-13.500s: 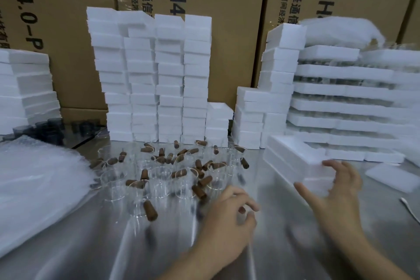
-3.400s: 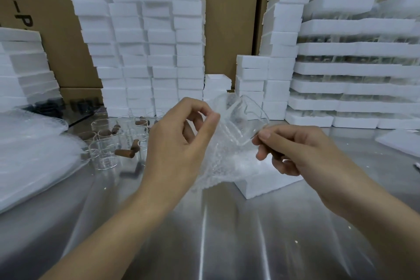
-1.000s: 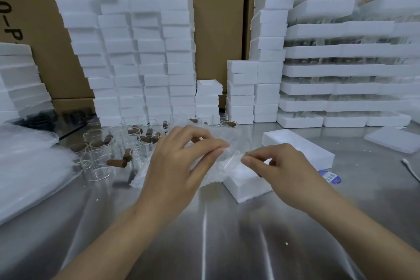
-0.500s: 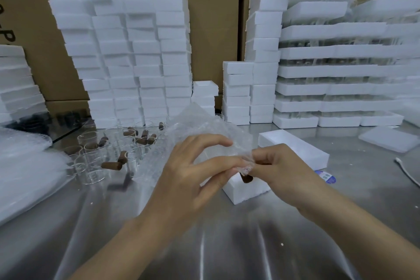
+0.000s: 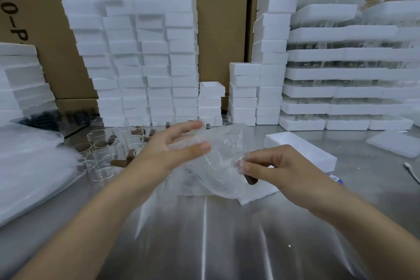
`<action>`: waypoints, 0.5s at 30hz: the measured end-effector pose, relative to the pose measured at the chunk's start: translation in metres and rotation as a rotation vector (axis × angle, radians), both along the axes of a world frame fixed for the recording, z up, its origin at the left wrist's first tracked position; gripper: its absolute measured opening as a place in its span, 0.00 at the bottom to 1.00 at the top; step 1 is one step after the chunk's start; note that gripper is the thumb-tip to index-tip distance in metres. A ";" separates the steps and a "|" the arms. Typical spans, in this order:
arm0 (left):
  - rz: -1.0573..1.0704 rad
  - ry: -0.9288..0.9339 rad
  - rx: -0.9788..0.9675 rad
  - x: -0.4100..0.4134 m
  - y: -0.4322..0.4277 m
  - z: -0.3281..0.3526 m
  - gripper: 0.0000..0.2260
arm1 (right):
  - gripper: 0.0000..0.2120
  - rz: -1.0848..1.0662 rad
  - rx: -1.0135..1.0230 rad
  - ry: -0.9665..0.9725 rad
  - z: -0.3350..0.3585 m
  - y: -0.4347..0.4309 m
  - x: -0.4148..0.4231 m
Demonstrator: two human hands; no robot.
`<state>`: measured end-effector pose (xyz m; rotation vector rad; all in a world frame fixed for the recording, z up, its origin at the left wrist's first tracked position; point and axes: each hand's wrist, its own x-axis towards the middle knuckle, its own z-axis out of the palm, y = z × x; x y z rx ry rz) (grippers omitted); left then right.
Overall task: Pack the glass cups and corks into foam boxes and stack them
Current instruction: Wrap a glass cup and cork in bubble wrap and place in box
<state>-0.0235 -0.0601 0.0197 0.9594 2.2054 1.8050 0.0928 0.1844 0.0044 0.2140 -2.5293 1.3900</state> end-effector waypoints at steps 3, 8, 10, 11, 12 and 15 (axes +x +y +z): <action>-0.009 -0.045 0.056 0.003 0.006 -0.004 0.29 | 0.15 0.009 0.115 0.049 -0.001 -0.007 -0.001; 0.036 -0.011 0.067 0.014 0.015 -0.006 0.30 | 0.13 -0.042 0.192 0.069 -0.006 -0.011 -0.003; -0.006 -0.070 0.101 0.013 0.015 -0.004 0.31 | 0.13 -0.051 0.180 0.037 -0.009 -0.009 -0.005; -0.049 -0.124 0.133 0.011 0.014 -0.004 0.31 | 0.12 -0.040 0.125 0.014 -0.009 -0.008 -0.006; -0.100 -0.171 0.167 0.008 0.011 -0.003 0.31 | 0.09 -0.026 0.032 0.000 -0.007 -0.008 -0.004; -0.264 -0.173 0.203 0.001 0.004 -0.003 0.30 | 0.08 0.021 -0.160 0.004 -0.003 -0.010 -0.003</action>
